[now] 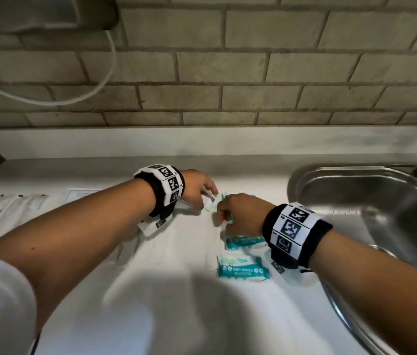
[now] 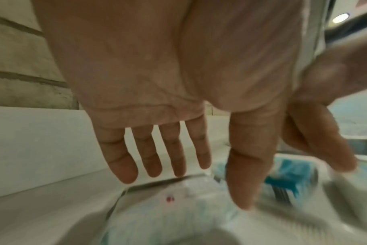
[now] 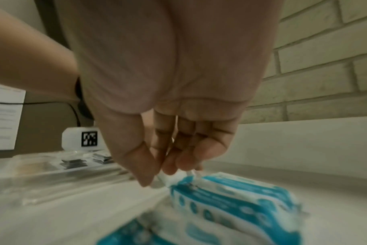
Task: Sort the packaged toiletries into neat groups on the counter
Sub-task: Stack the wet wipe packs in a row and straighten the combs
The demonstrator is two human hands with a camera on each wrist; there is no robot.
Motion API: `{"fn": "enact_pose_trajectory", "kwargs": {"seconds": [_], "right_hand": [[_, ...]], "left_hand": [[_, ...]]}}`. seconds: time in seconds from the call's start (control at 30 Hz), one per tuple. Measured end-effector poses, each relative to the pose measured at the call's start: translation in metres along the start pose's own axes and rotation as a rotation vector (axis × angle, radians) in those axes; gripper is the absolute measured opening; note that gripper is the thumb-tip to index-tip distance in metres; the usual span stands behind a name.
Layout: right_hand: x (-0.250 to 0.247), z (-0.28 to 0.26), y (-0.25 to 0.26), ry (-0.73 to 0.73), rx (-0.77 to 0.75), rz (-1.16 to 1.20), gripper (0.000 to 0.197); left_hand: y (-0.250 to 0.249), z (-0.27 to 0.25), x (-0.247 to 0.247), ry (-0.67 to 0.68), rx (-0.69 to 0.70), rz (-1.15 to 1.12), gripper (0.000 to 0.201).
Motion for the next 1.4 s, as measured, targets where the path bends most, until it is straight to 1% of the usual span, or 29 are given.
{"fn": "enact_pose_trajectory", "kwargs": {"seconds": [0.07,0.1,0.2,0.27,0.3,0.37,0.43,0.47,0.53,0.6,0.73,0.8,0.9,0.97,1.03,1.1,1.17,1.27,1.33,1.4], "right_hand": [[0.001,0.004,0.010,0.030,0.015,-0.014,0.021],[0.004,0.006,0.015,0.061,0.018,-0.047,0.023],[0.021,0.007,0.027,0.112,0.001,-0.261,0.037],[0.026,0.006,0.033,0.091,-0.022,-0.364,0.039],[0.026,0.006,0.036,0.072,-0.037,-0.388,0.037],[0.026,0.008,0.040,0.064,-0.061,-0.410,0.034],[0.025,0.012,0.044,0.079,-0.068,-0.423,0.033],[0.025,0.015,0.047,0.079,-0.073,-0.430,0.033],[0.023,0.021,0.055,0.061,-0.074,-0.424,0.033],[0.021,0.029,0.061,0.038,-0.043,-0.367,0.032],[0.016,0.036,0.068,0.004,0.020,-0.226,0.030],[0.018,0.036,0.069,0.020,0.027,-0.193,0.031],[0.023,0.033,0.066,0.076,0.021,-0.096,0.038],[0.024,0.030,0.061,0.107,-0.006,-0.055,0.038],[0.020,0.023,0.048,0.104,-0.014,-0.053,0.038],[0.015,0.011,0.030,0.086,0.002,-0.031,0.049],[0.013,-0.005,0.009,0.108,0.039,-0.028,0.074],[0.020,-0.029,-0.019,0.204,0.092,-0.091,0.117],[0.027,-0.035,-0.033,0.247,0.124,-0.147,0.136],[0.035,-0.033,-0.045,0.276,0.167,-0.174,0.148]], "left_hand": [[0.004,-0.001,0.009,0.014,0.015,0.040,0.069],[0.004,-0.002,0.009,-0.013,0.029,0.069,0.069],[0.000,-0.006,0.002,-0.138,0.072,0.077,0.052],[-0.002,-0.012,-0.009,-0.208,0.092,0.034,0.045],[-0.002,-0.017,-0.017,-0.249,0.103,0.006,0.044],[-0.003,-0.033,-0.039,-0.371,0.122,-0.093,0.046],[0.001,-0.054,-0.059,-0.489,0.138,-0.242,0.046],[0.005,-0.064,-0.066,-0.519,0.150,-0.322,0.045],[0.013,-0.080,-0.071,-0.521,0.190,-0.488,0.044],[0.024,-0.094,-0.070,-0.506,0.230,-0.655,0.045],[0.047,-0.111,-0.062,-0.507,0.256,-0.855,0.049],[0.054,-0.116,-0.057,-0.502,0.258,-0.900,0.048],[0.059,-0.120,-0.054,-0.507,0.255,-0.908,0.048],[0.056,-0.121,-0.053,-0.513,0.266,-0.898,0.049],[0.047,-0.122,-0.053,-0.510,0.279,-0.883,0.049],[0.037,-0.121,-0.052,-0.503,0.292,-0.871,0.047],[0.024,-0.118,-0.047,-0.472,0.293,-0.889,0.045],[0.005,-0.110,-0.036,-0.420,0.277,-0.913,0.040],[-0.005,-0.106,-0.030,-0.399,0.232,-0.962,0.038],[-0.012,-0.104,-0.026,-0.388,0.194,-1.036,0.037]]}}
Point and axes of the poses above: each hand's wrist, its own z-axis towards the middle knuckle, its own x-axis out of the palm, y = z × x, the point moved 9 cm from there along z, towards the middle knuckle, and after that the axes turned 11 degrees about -z, right-handed, at the moved point
